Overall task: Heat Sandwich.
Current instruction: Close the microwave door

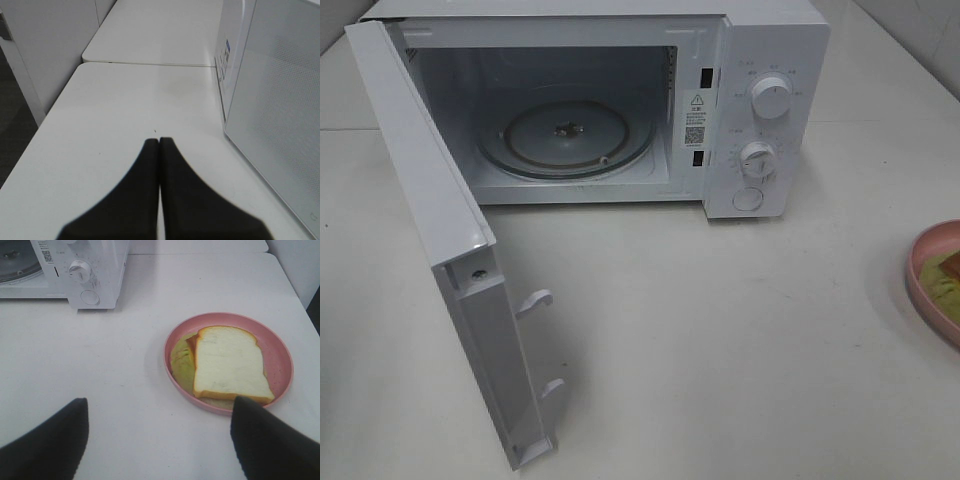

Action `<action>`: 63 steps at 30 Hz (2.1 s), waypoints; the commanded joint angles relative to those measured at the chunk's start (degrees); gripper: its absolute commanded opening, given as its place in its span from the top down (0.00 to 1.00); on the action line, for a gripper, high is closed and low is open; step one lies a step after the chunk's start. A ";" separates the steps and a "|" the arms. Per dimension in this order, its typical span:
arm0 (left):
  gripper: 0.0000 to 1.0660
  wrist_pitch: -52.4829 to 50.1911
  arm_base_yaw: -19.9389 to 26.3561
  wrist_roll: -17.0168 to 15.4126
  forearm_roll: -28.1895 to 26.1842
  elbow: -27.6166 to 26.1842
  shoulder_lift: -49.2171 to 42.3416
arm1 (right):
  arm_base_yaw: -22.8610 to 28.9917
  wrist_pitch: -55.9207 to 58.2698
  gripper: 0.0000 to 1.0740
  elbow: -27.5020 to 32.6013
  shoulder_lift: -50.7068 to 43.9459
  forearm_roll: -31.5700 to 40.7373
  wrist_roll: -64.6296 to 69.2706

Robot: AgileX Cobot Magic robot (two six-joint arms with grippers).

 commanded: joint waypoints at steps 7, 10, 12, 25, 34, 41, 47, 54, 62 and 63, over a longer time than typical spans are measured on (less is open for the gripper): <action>1.00 -16.56 -0.29 -0.06 1.15 0.74 12.32 | -0.40 -0.57 0.30 0.11 -1.66 -0.17 0.06; 1.00 -20.74 -1.20 -0.11 2.98 0.74 16.67 | -0.40 -0.57 0.30 0.11 -1.66 -0.17 0.06; 1.00 -23.20 -2.01 -0.11 4.87 0.74 19.71 | -0.40 -0.57 0.30 0.11 -1.66 -0.17 0.06; 1.00 -35.52 -12.66 -0.23 6.02 -0.57 35.70 | -0.40 -0.57 0.30 0.11 -1.66 -0.17 0.06; 1.00 -41.71 -19.71 -1.83 7.51 -1.78 43.32 | -0.40 -0.57 0.30 0.11 -1.66 -0.17 0.06; 1.00 -46.87 -24.18 -1.78 6.53 -1.78 48.76 | -0.40 -0.57 0.30 0.11 -1.66 -0.17 0.06; 1.00 -51.17 -29.97 -1.72 0.80 -2.06 53.29 | -0.40 -0.57 0.30 0.11 -1.66 -0.17 0.06; 1.00 -51.22 -34.55 -1.55 -1.55 -6.82 57.81 | -0.40 -0.57 0.30 0.11 -1.66 -0.17 0.06; 1.00 -50.71 -39.36 -1.55 -4.64 -13.64 62.74 | -0.40 -0.57 0.30 0.11 -1.66 -0.17 0.06; 1.00 -50.59 -39.76 -1.55 -4.87 -14.27 63.14 | -0.40 -0.57 0.30 0.11 -1.66 -0.17 0.06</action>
